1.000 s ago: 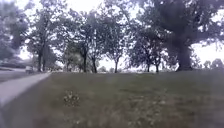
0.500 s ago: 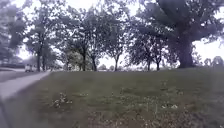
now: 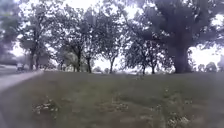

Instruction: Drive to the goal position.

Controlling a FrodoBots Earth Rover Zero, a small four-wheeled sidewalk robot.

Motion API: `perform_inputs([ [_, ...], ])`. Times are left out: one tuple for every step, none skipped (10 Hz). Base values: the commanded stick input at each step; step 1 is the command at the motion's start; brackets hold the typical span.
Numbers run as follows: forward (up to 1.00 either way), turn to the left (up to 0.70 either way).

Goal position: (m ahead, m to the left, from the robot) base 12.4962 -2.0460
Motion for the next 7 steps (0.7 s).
perform_inputs([
  [0.70, 0.00],
  [0.70, 0.00],
  [0.70, 0.00],
  [0.70, 0.00],
  [0.70, 0.00],
  [0.70, 0.00],
  [0.70, 0.00],
])
